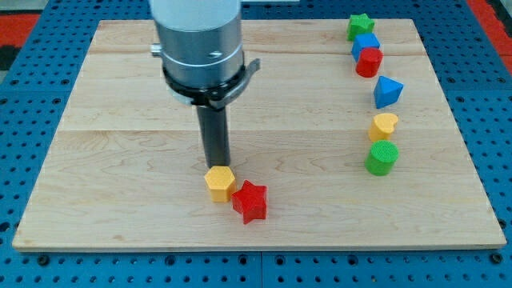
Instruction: Push yellow hexagon to the left side of the red star
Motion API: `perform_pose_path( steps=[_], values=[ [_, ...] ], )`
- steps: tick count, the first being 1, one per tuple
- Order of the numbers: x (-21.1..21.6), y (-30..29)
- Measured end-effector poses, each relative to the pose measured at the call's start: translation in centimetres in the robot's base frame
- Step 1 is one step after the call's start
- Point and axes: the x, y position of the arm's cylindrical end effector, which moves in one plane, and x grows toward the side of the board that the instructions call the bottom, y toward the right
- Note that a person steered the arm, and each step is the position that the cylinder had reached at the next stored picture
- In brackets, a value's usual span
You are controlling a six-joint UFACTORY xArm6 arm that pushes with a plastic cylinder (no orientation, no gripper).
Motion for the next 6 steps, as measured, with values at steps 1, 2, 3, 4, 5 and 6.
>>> perform_pose_path(
  steps=[1, 2, 3, 4, 5, 6],
  values=[
    [0.6, -1.1],
    [1.9, 1.1],
    [1.0, 1.3],
    [2.0, 3.2],
    [2.7, 4.8],
    [3.9, 4.8]
  ],
)
